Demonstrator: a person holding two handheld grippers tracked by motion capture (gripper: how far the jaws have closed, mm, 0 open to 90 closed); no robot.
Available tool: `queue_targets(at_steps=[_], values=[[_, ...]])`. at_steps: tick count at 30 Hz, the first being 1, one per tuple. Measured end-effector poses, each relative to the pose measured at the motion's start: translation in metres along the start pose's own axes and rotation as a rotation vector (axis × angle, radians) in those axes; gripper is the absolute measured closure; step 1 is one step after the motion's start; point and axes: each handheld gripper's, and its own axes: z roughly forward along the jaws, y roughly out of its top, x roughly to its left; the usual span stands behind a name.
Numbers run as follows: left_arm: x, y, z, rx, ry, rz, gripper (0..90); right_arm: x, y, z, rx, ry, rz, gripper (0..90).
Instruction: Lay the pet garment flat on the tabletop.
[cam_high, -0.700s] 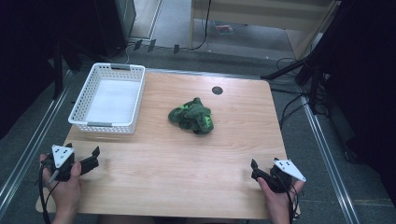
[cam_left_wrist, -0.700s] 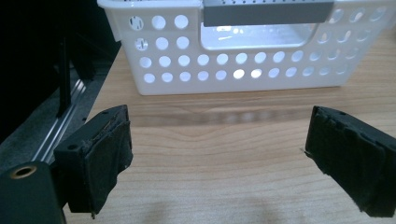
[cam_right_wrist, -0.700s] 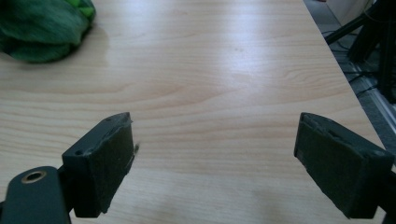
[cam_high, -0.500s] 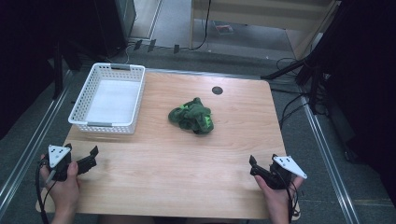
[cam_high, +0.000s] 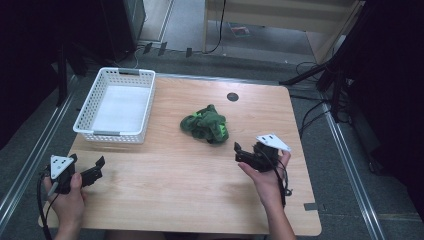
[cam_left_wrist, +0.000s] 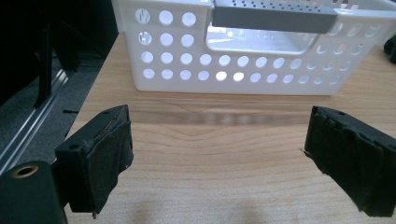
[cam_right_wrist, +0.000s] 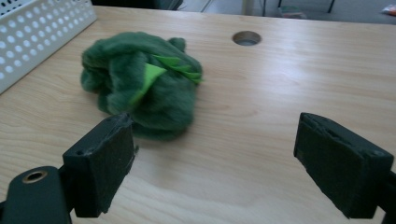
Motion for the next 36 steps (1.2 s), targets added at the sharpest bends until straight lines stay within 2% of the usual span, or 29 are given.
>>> queue_targets(at_steps=[2,4,12,13,15,19,21,22,23,24,26,27,28,29,30,32,36], values=[[0.0,0.0,0.0,0.001,-0.003,0.001,8.1,0.015,0.013,0.018,0.017,0.026,-0.029,7.5],[0.001,0.0,0.0,0.002,-0.007,0.0,8.1,0.019,0.016,0.023,0.023,0.031,-0.032,6.6],[0.002,0.001,0.001,0.003,-0.012,-0.01,8.4,0.053,0.041,0.062,0.066,0.112,-0.071,1.7],[0.002,0.001,0.001,0.003,-0.013,-0.01,8.4,0.059,0.044,0.072,0.081,0.115,-0.076,0.1],[0.002,0.001,0.001,0.004,-0.012,-0.007,8.4,0.061,0.045,0.076,0.087,0.114,-0.075,0.0],[0.001,0.001,0.001,0.002,-0.012,-0.005,8.4,0.068,0.044,0.102,0.141,0.106,-0.089,0.0],[0.002,0.001,0.001,0.001,-0.015,-0.008,8.4,0.069,0.041,0.118,0.18,0.089,-0.079,0.4],[0.002,0.001,0.001,0.001,-0.014,-0.007,8.4,0.07,0.036,0.13,0.192,0.046,-0.071,9.7],[0.002,0.001,0.001,0.001,-0.014,-0.007,8.4,0.07,0.034,0.133,0.196,0.021,-0.076,17.9],[0.002,0.001,0.001,-0.002,-0.013,-0.005,8.4,0.07,0.034,0.133,0.196,0.021,-0.076,17.9],[0.0,0.0,0.0,-0.016,-0.004,0.009,8.4,0.07,0.029,0.144,0.217,-0.05,-0.08,32.3],[-0.001,0.0,-0.003,-0.027,0.0,0.017,9.6,0.069,0.026,0.147,0.222,-0.063,-0.083,43.8],[-0.004,0.001,-0.005,-0.04,0.016,0.03,15.4,0.067,0.025,0.147,0.221,-0.057,-0.074,55.4],[-0.005,0.003,-0.006,-0.047,0.013,0.032,16.6,0.066,0.025,0.144,0.187,-0.049,-0.071,69.2],[-0.007,0.005,-0.008,-0.059,-0.005,0.013,16.6,0.066,0.025,0.144,0.187,-0.049,-0.071,69.2],[-0.016,0.011,-0.011,-0.074,-0.046,0.002,15.2,0.067,0.027,0.137,0.146,-0.04,-0.071,74.0],[-0.045,0.028,-0.016,-0.106,-0.114,0.036,13.8,0.07,0.035,0.11,0.07,0.012,-0.076,75.8]])
